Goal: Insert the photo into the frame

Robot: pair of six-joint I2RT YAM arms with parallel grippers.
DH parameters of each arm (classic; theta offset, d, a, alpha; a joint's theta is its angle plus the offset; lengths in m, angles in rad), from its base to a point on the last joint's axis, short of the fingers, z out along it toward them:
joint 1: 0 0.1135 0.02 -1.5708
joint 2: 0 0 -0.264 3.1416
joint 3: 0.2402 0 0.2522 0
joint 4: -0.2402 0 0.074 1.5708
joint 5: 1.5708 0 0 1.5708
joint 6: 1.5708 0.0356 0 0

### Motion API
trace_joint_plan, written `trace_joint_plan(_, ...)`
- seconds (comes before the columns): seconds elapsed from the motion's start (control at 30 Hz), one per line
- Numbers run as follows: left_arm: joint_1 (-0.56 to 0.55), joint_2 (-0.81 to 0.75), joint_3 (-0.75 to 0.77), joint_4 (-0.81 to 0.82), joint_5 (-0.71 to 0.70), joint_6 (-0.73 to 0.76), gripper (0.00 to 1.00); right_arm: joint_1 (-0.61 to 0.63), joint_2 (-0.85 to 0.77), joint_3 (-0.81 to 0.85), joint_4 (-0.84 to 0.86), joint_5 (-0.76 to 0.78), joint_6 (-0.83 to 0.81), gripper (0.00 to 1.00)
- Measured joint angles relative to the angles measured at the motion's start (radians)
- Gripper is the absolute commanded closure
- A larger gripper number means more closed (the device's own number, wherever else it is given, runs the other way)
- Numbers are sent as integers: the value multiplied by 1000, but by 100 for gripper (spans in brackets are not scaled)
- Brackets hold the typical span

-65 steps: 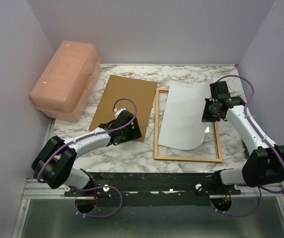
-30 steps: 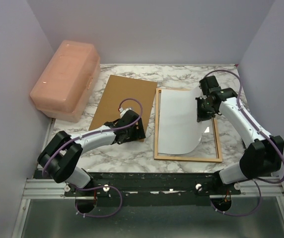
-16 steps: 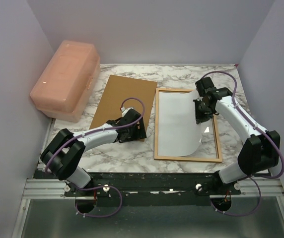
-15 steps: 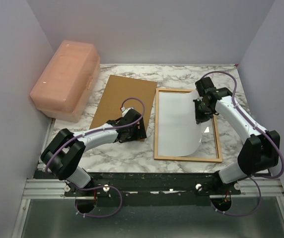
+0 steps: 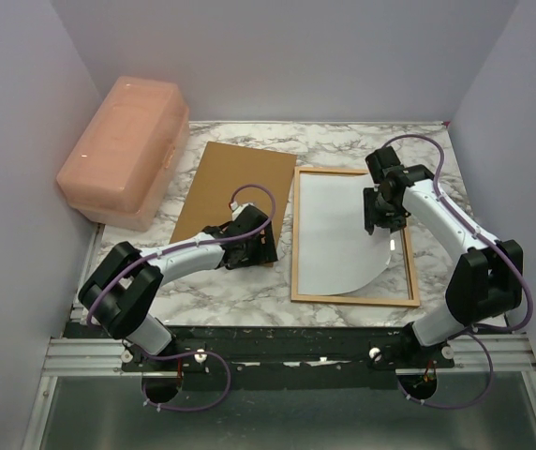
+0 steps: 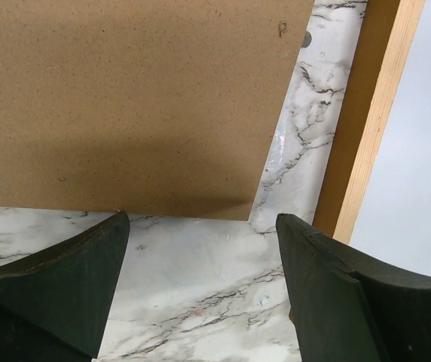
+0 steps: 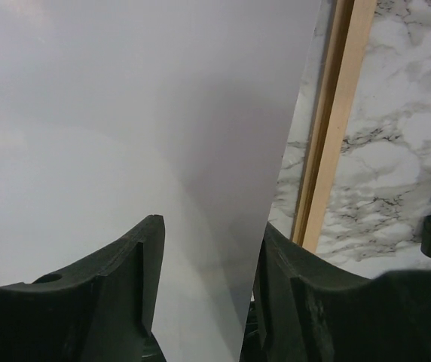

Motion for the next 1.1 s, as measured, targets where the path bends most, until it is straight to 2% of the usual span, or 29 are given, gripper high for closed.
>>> trace_joint_plan(0.27, -3, 5, 5, -2, 0, 4, 19, 0, 0, 0, 1, 57, 21, 24)
trace_joint_plan(0.5, -6, 8, 9, -5, -5, 7, 19, 0, -3, 0, 2, 117, 41, 12)
trace_joint_plan(0.8, -8, 10, 11, -8, -8, 7, 19, 0, -20, 0, 3, 162, 55, 2)
trace_joint_plan(1.1, -13, -4, -10, 33, 6, 18, 17, 8, -44, -43, 45, 114, 59, 1)
